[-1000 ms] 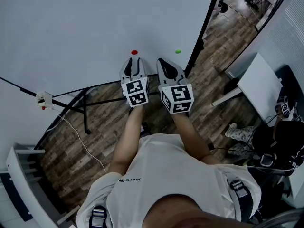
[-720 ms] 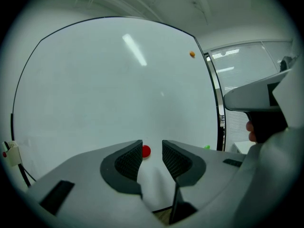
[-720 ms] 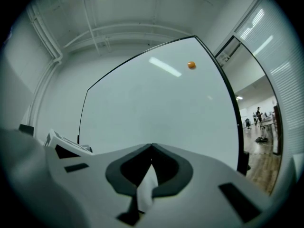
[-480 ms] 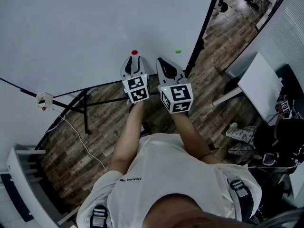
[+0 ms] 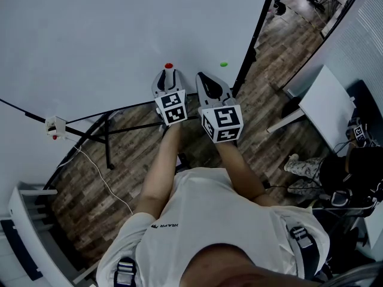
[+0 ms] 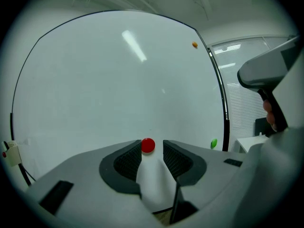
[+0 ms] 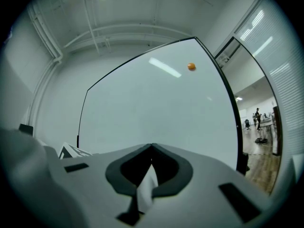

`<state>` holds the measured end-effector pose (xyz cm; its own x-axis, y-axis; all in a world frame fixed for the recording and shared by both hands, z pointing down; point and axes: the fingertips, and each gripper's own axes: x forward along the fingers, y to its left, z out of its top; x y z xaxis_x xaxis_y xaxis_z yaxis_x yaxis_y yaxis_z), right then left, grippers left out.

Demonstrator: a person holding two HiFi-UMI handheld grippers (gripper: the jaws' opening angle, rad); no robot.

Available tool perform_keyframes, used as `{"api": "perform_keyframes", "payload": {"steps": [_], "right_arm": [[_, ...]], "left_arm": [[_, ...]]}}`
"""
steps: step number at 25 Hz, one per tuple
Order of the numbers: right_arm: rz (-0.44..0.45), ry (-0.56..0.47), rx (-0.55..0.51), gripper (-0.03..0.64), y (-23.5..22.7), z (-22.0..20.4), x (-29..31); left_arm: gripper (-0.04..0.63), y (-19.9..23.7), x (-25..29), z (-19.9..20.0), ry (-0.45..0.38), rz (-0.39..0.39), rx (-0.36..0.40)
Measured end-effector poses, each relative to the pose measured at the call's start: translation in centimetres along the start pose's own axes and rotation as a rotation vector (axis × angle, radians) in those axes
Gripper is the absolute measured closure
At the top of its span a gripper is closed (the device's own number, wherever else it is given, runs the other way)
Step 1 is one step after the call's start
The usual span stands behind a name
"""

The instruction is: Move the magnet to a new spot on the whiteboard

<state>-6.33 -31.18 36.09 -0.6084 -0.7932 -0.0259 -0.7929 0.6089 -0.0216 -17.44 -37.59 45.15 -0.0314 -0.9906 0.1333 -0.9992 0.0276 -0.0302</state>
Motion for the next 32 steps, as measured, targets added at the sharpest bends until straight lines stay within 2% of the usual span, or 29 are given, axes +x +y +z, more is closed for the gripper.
{"api": "perform_keyframes", "payload": {"steps": [10,20,32], "right_arm": [[-0.004,-0.004,-0.004,0.604,0.3,0.0,-0.2],[-0.007,-0.002,-0.006,0.604,0.4,-0.2,-0.4],[-0.010,0.005,-0.004,0.604,0.2,-0.4,-0.2]], "left_arm": [[0.468,0.7,0.9,-0.9,0.023,0.016,-0.017],[0.466,1.1,1.6,-1.3,0.034,0.032,-0.071],[0.466,1.1,2.2,-1.1,0.042,0.038,-0.058]]}}
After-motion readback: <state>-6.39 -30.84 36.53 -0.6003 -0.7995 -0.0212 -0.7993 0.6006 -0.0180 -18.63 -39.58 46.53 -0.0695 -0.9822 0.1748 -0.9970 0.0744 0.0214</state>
